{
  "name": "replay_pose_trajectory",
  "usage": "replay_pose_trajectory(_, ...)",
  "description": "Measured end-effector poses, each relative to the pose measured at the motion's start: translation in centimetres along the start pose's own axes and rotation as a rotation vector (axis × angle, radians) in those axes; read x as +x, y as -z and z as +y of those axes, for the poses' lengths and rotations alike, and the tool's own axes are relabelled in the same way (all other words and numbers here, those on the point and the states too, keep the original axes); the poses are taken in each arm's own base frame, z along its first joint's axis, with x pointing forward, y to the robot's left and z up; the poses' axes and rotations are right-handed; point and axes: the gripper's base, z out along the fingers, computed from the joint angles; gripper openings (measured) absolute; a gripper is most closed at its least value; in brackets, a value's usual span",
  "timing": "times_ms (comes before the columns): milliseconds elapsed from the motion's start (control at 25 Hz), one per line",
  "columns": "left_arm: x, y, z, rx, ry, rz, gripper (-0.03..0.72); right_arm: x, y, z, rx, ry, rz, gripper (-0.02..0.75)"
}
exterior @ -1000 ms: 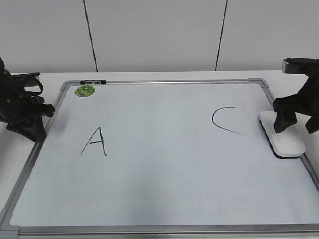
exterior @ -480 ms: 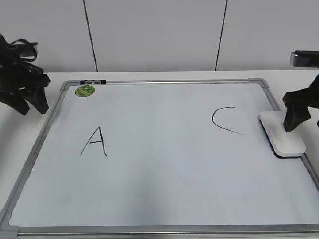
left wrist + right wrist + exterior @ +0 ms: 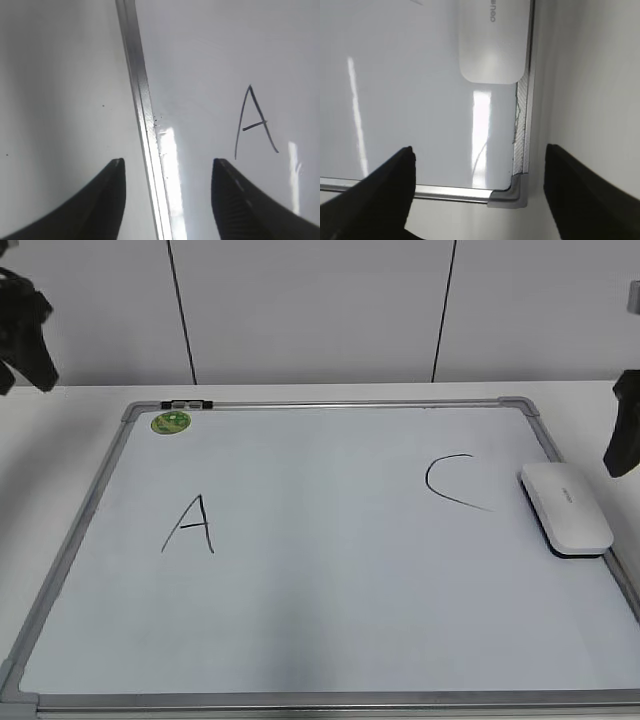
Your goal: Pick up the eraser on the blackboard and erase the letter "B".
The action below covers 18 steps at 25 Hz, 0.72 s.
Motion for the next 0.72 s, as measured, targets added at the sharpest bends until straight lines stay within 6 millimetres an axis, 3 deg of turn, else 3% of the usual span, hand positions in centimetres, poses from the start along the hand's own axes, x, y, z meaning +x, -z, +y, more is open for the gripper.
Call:
replay_pose_trajectory(320,3.9,7.9,-1.8,-0.007,-0.014,-0.152,0.389,1.6,3.8,0.9,-0.032,0.0,-0.106,0.593)
replay_pose_trajectory(440,6.4,9.6,-2.3,-0.013,-0.018,-0.17,0.389,2.7,5.8,1.2,-0.031,0.007,-0.168,0.593)
replay_pose_trajectory(720,13.6,11.5,-2.7,-0.049,-0.029,-0.173,0.389,6.5,10.9,2.0,-0.025,0.029,-0.333,0.593)
